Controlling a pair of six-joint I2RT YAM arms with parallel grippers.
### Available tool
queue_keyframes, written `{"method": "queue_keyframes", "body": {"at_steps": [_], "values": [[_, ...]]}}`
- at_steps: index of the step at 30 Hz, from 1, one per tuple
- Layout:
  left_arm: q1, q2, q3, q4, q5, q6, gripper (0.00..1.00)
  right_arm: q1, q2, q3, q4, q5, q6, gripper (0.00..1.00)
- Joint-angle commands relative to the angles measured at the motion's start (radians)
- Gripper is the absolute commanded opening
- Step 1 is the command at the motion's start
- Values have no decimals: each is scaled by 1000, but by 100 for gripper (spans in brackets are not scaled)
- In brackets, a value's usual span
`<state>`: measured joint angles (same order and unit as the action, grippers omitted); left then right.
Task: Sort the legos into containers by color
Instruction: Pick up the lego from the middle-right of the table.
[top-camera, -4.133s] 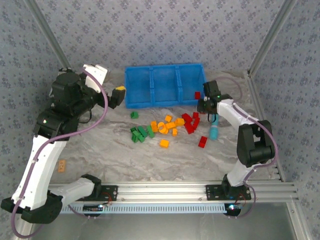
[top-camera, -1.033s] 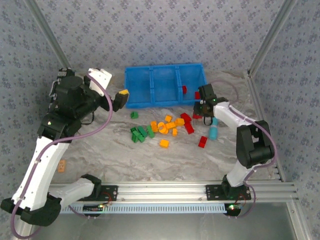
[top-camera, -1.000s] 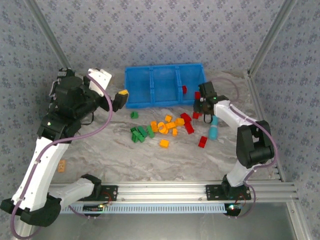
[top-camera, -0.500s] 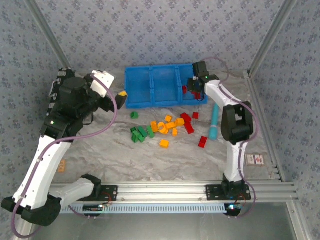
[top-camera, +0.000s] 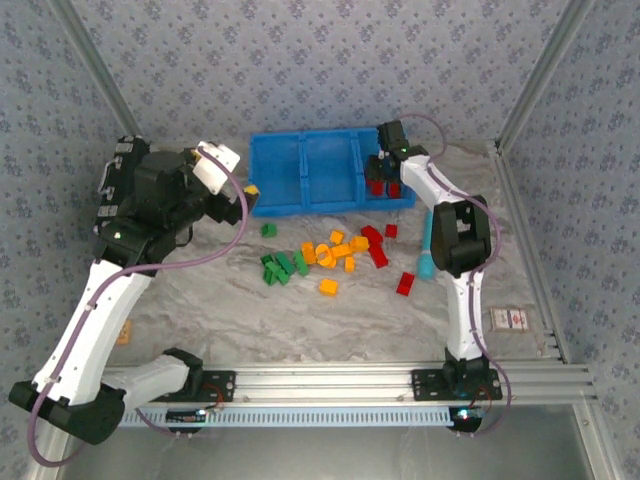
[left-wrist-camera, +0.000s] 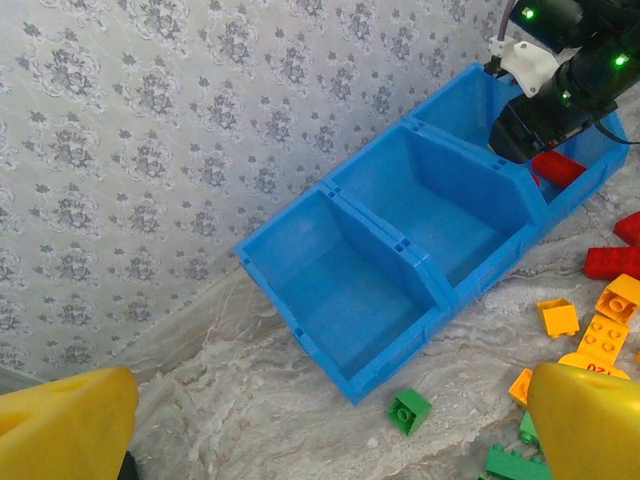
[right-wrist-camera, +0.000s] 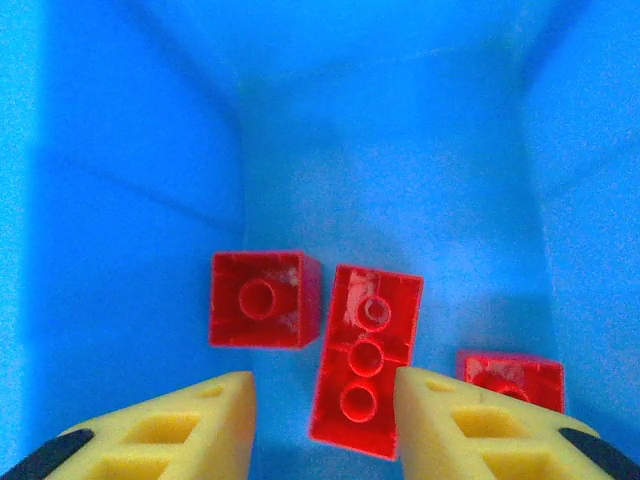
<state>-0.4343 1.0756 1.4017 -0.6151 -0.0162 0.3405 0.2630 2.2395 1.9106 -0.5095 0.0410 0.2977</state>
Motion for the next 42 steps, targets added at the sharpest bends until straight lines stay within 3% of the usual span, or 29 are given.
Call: {"method": "queue_keyframes", "body": {"at_steps": [1,10,20,33,38,42], "values": [[-9,1,-9,41,7,13,100,12,-108,-90,-2,13,-6,42],[-17,-40,-45,71,27,-27,100,23,-405,-471,67,36,32,42],[-17,-6,-59,84,10,-55,100,8,-525,-743,149,58,115,47],[-18,-17,-90,96,-40,-52,100,11,-380,-726,199,29,164,60],[-18,1,-83,91,-40,-49,100,16,-323,-661,166,61,161,59],[-18,14,-80,93,-39,-45,100,20,-306,-658,155,69,158,48]]}}
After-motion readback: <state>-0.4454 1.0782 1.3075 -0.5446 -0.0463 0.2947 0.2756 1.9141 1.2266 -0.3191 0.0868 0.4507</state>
